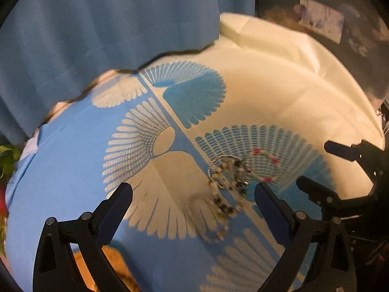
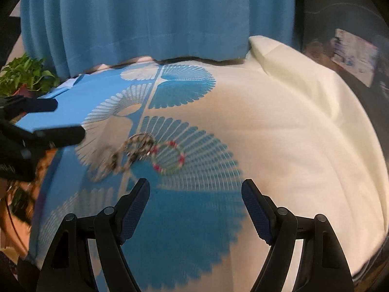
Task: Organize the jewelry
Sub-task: 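Grasp a black-and-white bead bracelet with the left tool while the right tool grasps a pink bead bracelet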
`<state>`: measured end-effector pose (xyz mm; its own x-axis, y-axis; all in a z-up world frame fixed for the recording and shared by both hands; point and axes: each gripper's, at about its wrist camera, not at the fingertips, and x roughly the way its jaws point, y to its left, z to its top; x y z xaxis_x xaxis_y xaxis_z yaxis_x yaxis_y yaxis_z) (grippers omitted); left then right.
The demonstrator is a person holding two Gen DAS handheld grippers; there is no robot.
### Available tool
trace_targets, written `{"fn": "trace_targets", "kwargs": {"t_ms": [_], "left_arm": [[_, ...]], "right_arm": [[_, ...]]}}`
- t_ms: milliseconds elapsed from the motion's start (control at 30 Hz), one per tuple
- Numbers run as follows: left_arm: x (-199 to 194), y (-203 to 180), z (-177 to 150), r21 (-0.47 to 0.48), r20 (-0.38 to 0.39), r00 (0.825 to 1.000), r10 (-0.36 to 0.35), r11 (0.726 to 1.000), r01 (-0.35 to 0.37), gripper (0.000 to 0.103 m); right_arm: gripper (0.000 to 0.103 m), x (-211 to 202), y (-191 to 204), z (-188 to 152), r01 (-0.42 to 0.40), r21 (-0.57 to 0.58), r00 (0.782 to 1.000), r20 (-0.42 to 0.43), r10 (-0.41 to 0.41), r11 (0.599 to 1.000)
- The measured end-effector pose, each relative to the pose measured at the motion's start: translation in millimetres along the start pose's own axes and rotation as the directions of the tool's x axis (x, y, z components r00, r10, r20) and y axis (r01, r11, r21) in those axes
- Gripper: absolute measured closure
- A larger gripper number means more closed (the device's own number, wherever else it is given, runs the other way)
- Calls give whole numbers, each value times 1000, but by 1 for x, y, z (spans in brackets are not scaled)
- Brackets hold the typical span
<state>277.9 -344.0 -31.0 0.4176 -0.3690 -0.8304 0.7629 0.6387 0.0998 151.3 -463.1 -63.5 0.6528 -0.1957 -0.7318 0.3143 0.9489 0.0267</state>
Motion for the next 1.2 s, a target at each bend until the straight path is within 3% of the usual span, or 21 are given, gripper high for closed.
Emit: {"fn": "trace_targets", "kwargs": {"t_ms": [300,500,567,633,733,767,833,867,900,967,1200], "left_arm": [[46,6,1,81,-106,993,-49,995,57,10],[62,0,2,159,-170,983,-71,982,98,34],[66,-2,2,170,-183,980,-82,979,114,35],[66,-2,2,163,-189,975,-115,976,147,44],[63,-2,1,131,-201,962,-184,968,213,82],[62,-4,0,140,-203,960,-193,964,224,95],[59,-7,-2,129,-218,950,-224,958,255,96],[57,-8,-3,119,-212,949,-231,958,260,96],[53,-8,-3,111,-200,951,-235,959,261,96],[44,-6,-1,90,-174,955,-240,962,258,96],[-17,1,13,37,-48,972,-230,972,232,96]], "right_arm": [[25,58,1,15,11,-23,999,-41,-12,1000],[24,70,0,14,12,-25,998,-62,-14,1000],[23,70,1,15,9,-29,998,-64,-11,1000],[21,72,1,16,8,-30,998,-66,-10,1000],[20,74,3,18,11,-35,998,-66,-13,999],[25,73,3,17,9,-39,998,-64,-12,999],[52,67,11,15,-28,-78,999,-43,24,997],[81,65,15,14,-38,-104,999,-39,34,994],[96,63,21,13,-43,-139,998,-40,37,989],[96,60,28,11,-18,-168,999,-42,11,986],[97,17,13,16,11,-102,1000,29,-8,995]]}}
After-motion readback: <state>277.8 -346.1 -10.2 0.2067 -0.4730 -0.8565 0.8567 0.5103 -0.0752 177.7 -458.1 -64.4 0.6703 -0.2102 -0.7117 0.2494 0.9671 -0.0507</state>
